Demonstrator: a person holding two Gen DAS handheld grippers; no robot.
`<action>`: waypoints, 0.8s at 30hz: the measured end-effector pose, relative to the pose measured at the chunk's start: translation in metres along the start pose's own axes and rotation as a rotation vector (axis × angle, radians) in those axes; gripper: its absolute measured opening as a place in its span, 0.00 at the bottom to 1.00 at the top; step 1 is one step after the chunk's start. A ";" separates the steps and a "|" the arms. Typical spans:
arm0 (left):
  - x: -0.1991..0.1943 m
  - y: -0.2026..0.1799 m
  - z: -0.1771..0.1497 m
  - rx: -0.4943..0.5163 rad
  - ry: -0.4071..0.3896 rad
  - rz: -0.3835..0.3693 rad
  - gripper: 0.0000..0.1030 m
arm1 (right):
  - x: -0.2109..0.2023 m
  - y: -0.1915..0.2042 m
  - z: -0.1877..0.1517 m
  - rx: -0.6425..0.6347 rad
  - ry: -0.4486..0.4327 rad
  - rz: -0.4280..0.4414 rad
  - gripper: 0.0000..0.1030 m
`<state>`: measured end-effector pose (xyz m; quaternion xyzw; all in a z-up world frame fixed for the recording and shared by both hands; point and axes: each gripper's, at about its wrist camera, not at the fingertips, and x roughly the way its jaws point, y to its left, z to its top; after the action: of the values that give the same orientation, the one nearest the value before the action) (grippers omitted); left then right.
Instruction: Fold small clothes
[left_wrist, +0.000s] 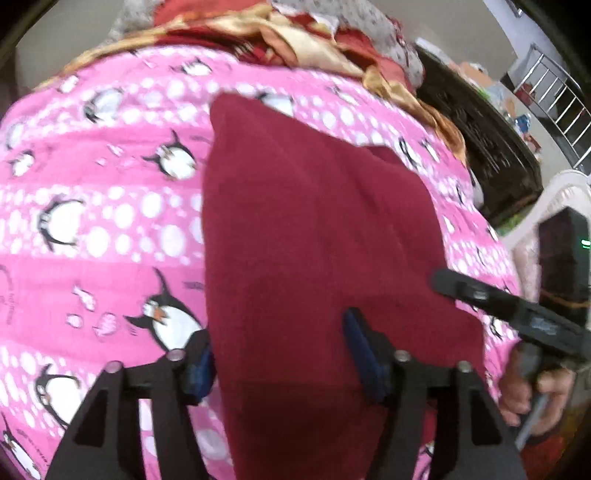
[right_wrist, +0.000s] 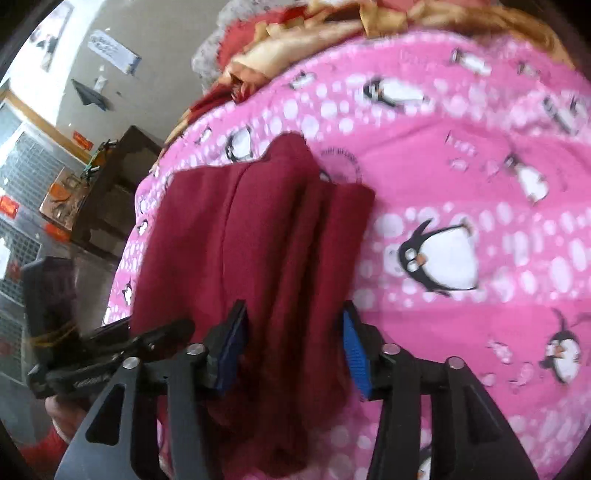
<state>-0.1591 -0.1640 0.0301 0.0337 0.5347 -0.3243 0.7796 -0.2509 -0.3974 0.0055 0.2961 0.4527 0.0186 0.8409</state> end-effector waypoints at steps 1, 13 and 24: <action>-0.004 0.000 0.000 0.002 -0.012 0.015 0.68 | -0.010 0.005 0.001 -0.017 -0.019 -0.019 0.63; -0.029 -0.002 0.000 0.044 -0.154 0.172 0.78 | -0.026 0.104 -0.029 -0.439 -0.018 -0.130 0.39; -0.052 -0.013 -0.008 0.069 -0.267 0.229 0.78 | -0.024 0.089 -0.048 -0.433 -0.048 -0.252 0.36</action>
<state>-0.1838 -0.1471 0.0752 0.0778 0.4076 -0.2532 0.8739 -0.2814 -0.3084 0.0492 0.0504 0.4516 0.0033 0.8908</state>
